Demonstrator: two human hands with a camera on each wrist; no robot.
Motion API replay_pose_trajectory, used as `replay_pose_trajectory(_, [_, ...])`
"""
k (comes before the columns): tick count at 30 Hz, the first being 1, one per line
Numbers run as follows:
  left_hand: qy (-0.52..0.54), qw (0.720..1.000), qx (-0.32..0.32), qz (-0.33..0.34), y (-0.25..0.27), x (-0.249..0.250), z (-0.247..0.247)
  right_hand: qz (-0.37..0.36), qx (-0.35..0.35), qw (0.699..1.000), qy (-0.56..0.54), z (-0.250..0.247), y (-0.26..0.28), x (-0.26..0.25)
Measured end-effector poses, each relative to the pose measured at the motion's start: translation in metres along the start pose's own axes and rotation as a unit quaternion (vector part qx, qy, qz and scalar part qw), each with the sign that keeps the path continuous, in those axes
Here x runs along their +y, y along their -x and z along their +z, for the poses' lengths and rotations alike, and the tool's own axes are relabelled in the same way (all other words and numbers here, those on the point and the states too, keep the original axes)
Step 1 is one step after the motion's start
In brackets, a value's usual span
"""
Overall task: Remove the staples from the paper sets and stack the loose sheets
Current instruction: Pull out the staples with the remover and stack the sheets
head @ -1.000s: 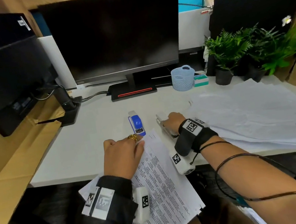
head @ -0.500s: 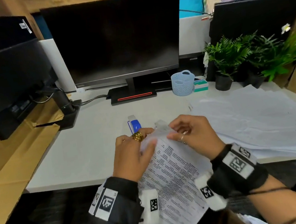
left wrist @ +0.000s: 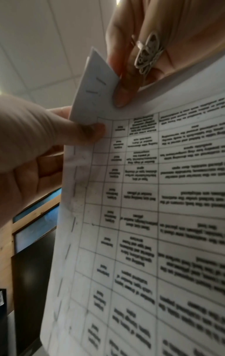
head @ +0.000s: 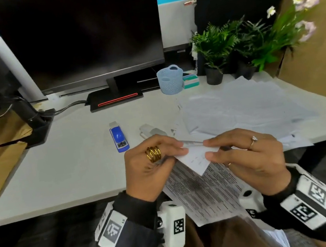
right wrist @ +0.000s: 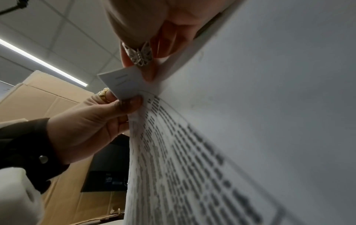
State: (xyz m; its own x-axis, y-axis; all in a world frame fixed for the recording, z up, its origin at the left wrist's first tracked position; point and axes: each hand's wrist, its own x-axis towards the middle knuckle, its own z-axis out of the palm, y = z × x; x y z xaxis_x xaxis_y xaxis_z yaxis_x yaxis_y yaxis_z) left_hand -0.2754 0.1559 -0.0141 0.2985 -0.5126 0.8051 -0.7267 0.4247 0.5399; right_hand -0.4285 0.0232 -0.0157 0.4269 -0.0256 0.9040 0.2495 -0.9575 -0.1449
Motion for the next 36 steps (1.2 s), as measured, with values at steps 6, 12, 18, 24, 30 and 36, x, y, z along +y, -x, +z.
replay_pose_trajectory(6, [-0.174,0.962,-0.16,-0.139,-0.006,-0.01,0.026,0.106,0.0,0.994,0.041,-0.028,0.023,0.019])
replay_pose_trajectory(12, [-0.346,0.885,-0.298,-0.088,-0.01,-0.023,0.078,0.265,-0.158,0.929,0.204,-0.067,0.04,0.038])
replay_pose_trajectory(18, [-0.266,0.901,-0.343,-0.021,-0.018,-0.012,0.163,0.342,-0.398,0.778,0.345,-0.103,0.06,0.034])
replay_pose_trajectory(24, [-0.21,0.919,-0.335,0.009,-0.011,-0.044,0.21,0.534,-0.338,0.744,0.216,-0.141,0.146,0.073])
replay_pose_trajectory(30, [-0.274,0.872,-0.404,0.016,0.002,-0.072,0.235,0.616,-0.309,0.708,0.152,-0.142,0.206,0.101])
replay_pose_trajectory(36, [-0.305,0.857,-0.412,0.047,0.005,-0.08,0.238,0.625,-0.398,0.653,0.157,-0.105,0.267,0.139])
